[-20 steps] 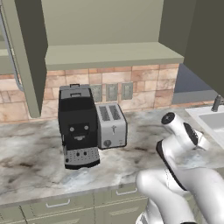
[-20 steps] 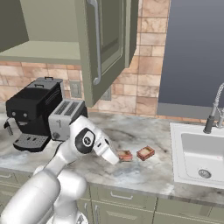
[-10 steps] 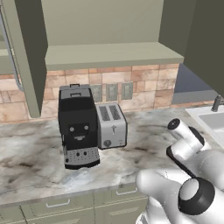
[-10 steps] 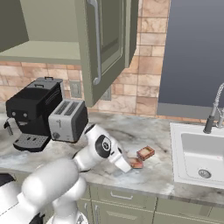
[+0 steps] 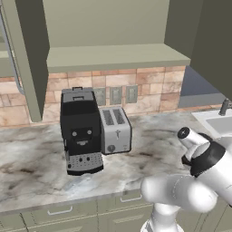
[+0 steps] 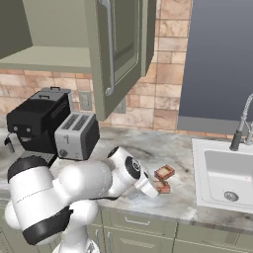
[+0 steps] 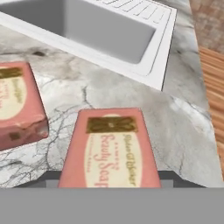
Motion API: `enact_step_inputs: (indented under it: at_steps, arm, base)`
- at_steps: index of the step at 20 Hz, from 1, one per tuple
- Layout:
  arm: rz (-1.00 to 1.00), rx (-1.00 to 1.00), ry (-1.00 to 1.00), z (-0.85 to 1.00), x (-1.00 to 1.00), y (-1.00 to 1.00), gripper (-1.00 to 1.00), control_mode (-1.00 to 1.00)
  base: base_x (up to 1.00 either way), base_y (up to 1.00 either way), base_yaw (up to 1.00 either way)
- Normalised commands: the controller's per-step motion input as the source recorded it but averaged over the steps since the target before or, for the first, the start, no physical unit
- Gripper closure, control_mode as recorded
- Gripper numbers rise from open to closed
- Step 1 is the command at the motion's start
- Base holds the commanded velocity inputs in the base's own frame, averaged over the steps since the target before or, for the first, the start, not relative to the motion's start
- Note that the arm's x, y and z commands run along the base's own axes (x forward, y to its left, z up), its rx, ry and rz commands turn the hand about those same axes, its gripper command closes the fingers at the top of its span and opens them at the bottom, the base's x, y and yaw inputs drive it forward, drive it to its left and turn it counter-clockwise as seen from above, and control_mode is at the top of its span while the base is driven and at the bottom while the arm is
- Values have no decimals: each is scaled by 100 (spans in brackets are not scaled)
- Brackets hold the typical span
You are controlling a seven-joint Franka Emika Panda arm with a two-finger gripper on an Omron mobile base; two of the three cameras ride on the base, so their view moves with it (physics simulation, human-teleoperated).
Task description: Locate and retrieve the bar soap and bar soap from the cabinet. Place them next to the sink.
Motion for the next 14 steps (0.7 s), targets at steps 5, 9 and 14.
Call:
enact_step_inputs:
  at_steps: [5, 9, 14]
  arm:
    - [0, 0, -1, -23, 22, -6, -100, -100]
    - [0, 0, -1, -4, 5, -6, -100, -100]
    - [0, 0, 0, 0, 2, -4, -100, -100]
  base:
    - [0, 0, 0]
    - [0, 0, 0]
    - [0, 0, 0]
